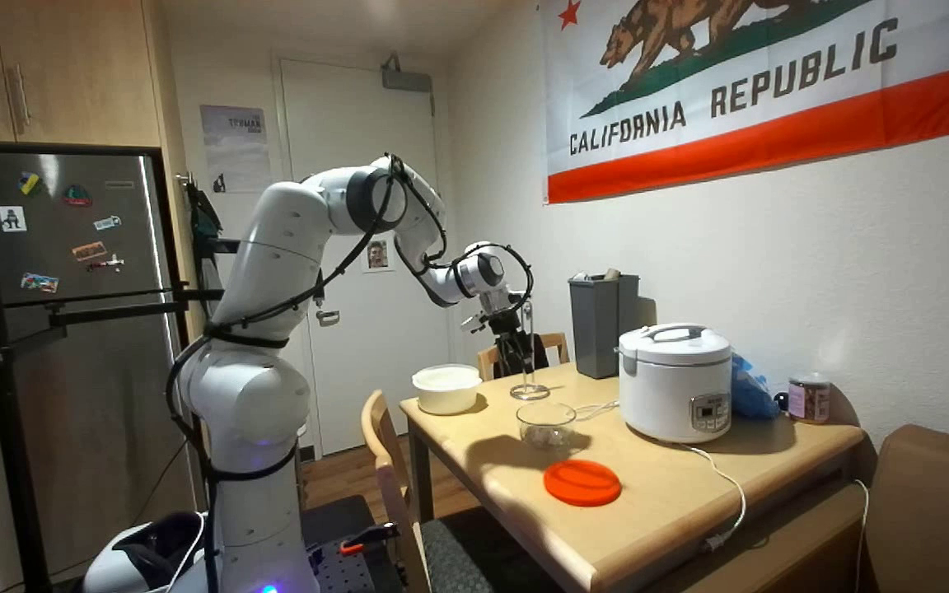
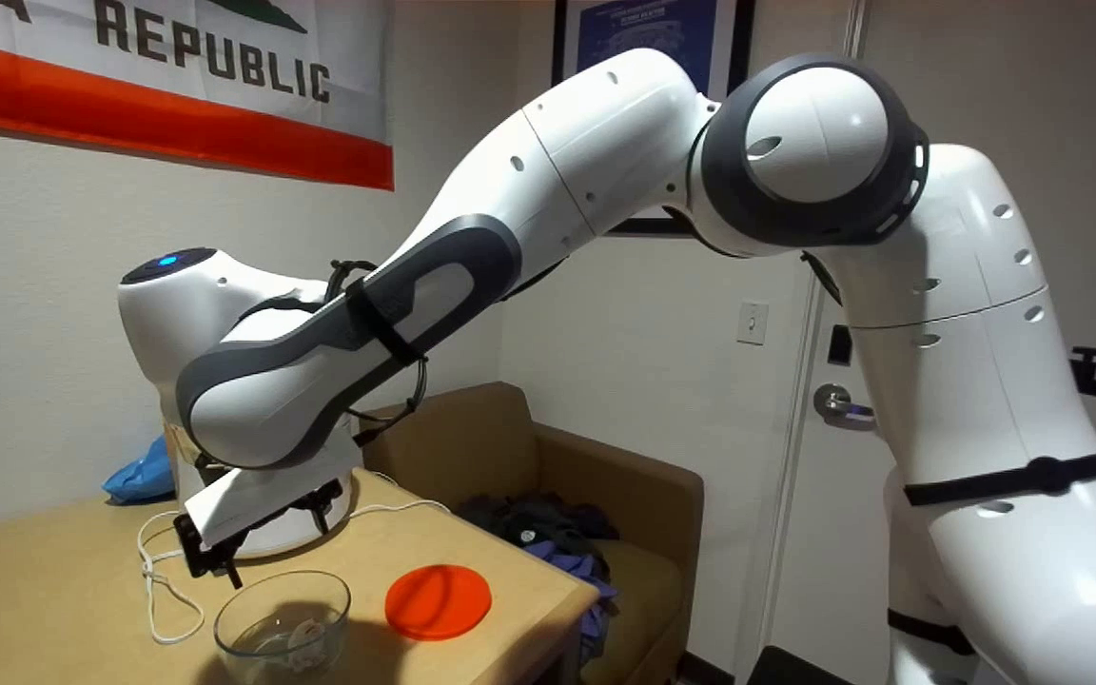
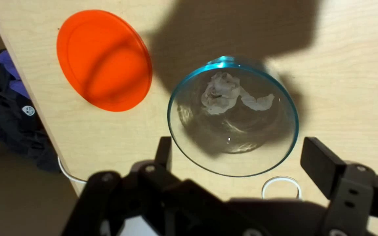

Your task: Remove the orange lid from the lunchbox, remove the white napkin from the lunchbox

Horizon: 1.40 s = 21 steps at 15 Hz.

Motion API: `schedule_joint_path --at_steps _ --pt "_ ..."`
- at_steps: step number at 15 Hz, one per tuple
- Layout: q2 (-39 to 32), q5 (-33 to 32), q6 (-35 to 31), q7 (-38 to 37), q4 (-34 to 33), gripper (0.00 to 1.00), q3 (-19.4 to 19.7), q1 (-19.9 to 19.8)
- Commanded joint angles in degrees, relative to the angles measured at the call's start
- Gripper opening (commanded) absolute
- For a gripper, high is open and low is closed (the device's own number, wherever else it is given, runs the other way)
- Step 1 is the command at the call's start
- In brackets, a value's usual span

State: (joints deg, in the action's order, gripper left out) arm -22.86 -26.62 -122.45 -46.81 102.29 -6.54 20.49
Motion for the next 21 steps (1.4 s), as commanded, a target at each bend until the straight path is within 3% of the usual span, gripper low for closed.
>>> schedule_joint_path --at_steps 1,21 --pt "-0.24 0.36 0.12 0.21 -0.22 1.0 0.73 0.71" --pt "-10.3 11.34 0.4 7.39 -8.38 1.0 2.33 -2.22"
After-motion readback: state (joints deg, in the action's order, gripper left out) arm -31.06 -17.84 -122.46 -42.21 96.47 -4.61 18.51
